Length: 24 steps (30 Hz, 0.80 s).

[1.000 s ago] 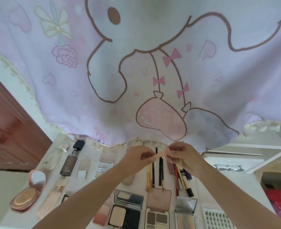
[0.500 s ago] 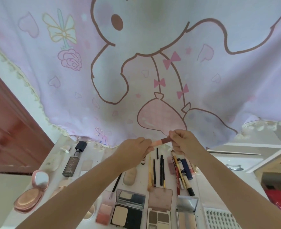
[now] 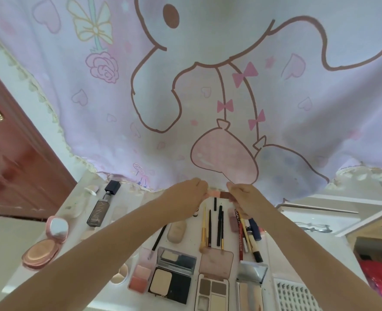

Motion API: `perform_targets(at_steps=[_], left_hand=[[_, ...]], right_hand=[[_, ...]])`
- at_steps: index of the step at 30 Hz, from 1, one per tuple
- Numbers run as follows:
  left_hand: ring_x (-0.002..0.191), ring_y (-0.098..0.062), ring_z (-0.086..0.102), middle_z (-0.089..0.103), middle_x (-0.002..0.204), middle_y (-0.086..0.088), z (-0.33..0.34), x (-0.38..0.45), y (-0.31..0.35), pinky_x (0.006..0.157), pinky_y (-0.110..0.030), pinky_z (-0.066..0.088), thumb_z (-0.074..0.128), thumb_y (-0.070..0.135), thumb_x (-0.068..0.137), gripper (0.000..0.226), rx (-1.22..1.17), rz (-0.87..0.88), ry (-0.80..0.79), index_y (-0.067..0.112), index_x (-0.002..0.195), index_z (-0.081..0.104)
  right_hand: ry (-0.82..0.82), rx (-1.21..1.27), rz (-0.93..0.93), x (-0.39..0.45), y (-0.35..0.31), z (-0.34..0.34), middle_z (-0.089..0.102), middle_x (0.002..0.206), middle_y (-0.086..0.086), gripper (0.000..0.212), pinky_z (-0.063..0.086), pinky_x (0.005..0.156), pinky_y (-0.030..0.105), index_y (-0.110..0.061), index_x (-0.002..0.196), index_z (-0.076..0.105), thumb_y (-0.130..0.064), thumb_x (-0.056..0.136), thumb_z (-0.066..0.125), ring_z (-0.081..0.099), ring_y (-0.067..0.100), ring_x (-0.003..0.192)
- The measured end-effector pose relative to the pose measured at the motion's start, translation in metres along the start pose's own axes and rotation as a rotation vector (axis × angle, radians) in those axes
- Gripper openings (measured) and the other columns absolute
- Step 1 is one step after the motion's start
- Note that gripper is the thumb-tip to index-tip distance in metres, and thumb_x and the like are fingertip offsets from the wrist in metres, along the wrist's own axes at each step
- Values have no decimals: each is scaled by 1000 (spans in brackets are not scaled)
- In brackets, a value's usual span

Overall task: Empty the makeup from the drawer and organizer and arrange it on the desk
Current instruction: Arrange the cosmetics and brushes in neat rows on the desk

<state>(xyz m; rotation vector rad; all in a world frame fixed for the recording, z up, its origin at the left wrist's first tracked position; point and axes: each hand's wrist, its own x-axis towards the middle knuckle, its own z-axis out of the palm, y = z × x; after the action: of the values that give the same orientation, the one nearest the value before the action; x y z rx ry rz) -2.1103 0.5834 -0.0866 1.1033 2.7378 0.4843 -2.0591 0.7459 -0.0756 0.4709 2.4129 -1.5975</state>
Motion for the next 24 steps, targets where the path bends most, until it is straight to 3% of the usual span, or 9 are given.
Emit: perform_targets(at_steps=[4,6,7,9,11,14,16,20,24], left_hand=[[40,-9,45,58,60,2,-1,-5,9,38,-18,31,31,26,90,27,351,107,58,10,79,49],[53,-12,47,62,77,-2,4,-3,9,50,-21,35,24,32,98,35,420,139,125,8,96,50],[62,-14,45,61,88,-5,6,-4,7,58,-22,35,20,34,100,38,342,130,64,8,105,46],[62,-13,40,56,84,-7,-1,-2,10,63,-20,34,14,41,97,44,64,34,-78,11,95,45],[53,-7,33,43,64,0,-9,-4,15,55,-12,33,13,49,92,46,-258,32,-164,17,71,39],[45,-4,32,34,54,6,-19,-6,20,46,-9,30,24,42,94,38,-575,-41,-161,21,65,36],[49,-7,34,36,58,7,-22,-4,20,48,-13,31,20,49,90,36,-380,16,-77,22,74,37],[47,-5,34,35,58,10,-20,0,14,46,-14,32,24,35,98,17,-101,66,75,20,92,30],[49,-6,33,35,59,9,-18,0,12,49,-15,29,23,32,99,19,-98,15,90,18,95,34]], right_hand=[[71,-82,88,5,-4,6,28,44,0,47,21,35,16,-10,56,45,-34,96,38,20,7,26],[110,-159,2,4,-7,5,31,45,0,48,25,38,16,-10,53,42,-31,96,38,26,8,31],[137,-223,-69,4,-8,4,33,47,0,49,27,40,13,-11,51,39,-29,96,37,29,9,36],[194,-343,-228,2,-9,2,32,47,0,50,33,45,12,-13,49,34,-25,96,37,30,9,41],[252,-434,-438,-1,-9,0,30,42,-6,51,36,49,12,-19,46,32,-23,96,41,34,11,35],[323,-439,-705,-1,-11,-9,28,41,-18,43,38,50,7,-25,49,34,-35,90,43,51,-4,48],[247,-416,-632,1,-17,-16,33,46,-15,37,37,48,9,-25,56,37,-35,91,45,49,-2,46],[38,-230,-335,6,-22,-31,42,32,-10,33,33,44,14,-21,61,48,-32,92,45,36,3,29],[-33,-53,-477,6,-10,-33,66,70,-19,27,50,61,14,-34,85,56,-7,85,57,61,-2,65]])
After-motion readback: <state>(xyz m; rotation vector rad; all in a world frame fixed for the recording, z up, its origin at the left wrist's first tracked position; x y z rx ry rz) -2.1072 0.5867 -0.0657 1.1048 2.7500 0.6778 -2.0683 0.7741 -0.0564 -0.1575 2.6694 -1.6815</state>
